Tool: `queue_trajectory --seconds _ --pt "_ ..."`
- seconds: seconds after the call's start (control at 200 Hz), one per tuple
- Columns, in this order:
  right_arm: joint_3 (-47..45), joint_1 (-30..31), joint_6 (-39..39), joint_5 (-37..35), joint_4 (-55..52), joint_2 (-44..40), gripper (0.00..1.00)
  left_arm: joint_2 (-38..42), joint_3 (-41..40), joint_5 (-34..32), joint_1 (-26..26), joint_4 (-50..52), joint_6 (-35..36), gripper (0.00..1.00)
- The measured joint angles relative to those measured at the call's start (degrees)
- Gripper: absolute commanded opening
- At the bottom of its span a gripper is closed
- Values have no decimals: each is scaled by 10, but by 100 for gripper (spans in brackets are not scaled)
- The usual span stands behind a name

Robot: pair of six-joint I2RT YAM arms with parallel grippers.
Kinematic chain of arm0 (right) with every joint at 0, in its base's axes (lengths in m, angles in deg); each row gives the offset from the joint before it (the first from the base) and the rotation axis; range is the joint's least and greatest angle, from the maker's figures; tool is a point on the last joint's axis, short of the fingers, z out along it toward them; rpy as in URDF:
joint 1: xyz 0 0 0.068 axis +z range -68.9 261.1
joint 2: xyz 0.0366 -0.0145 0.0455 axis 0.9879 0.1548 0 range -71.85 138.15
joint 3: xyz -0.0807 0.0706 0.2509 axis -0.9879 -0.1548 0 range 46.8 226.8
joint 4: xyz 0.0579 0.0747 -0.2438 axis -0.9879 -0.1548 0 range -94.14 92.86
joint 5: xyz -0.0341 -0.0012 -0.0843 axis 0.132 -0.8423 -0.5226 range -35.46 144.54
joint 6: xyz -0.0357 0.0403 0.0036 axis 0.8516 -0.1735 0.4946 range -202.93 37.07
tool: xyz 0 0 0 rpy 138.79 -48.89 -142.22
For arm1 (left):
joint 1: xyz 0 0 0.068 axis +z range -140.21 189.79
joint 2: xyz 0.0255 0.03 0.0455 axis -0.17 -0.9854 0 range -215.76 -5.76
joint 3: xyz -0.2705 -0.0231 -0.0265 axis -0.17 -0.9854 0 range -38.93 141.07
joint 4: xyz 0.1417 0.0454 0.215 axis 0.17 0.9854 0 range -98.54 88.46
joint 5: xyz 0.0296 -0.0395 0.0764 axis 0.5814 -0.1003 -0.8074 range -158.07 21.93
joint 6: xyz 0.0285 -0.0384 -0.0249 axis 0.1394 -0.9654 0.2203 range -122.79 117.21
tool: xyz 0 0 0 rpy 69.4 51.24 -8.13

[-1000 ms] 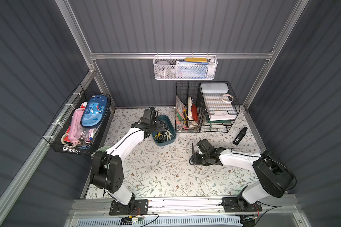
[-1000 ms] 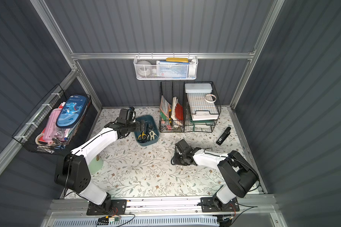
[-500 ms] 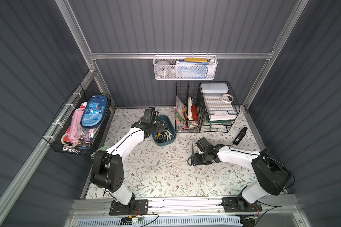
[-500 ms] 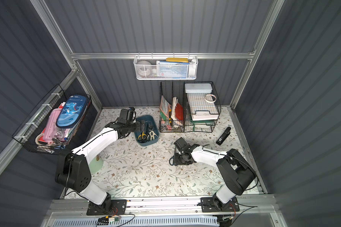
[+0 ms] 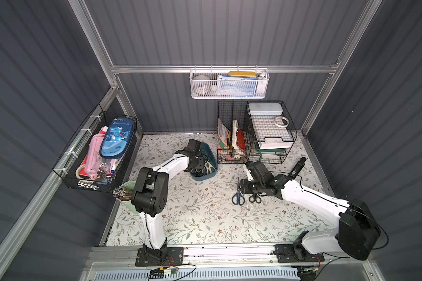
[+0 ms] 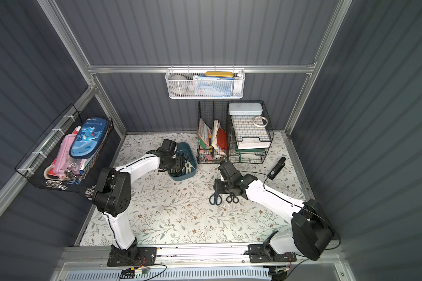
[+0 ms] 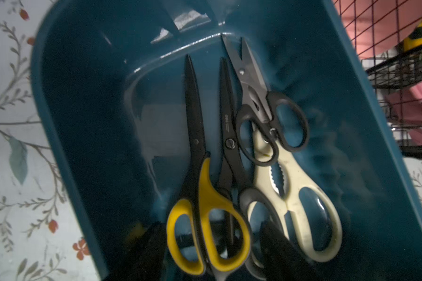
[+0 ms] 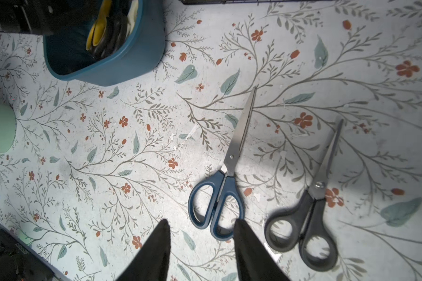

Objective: Take the scissors out of the storage box
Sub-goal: Pick up the scissors from the storage box.

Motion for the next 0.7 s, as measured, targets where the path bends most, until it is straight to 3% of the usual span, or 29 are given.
queue_trajectory --seconds 0.29,0.7 --pt "1 2 0 21 17 44 44 -4 5 26 0 -2 -7 55" --pt "-6 4 -7 30 40 44 44 -110 135 48 0 -17 -61 41"
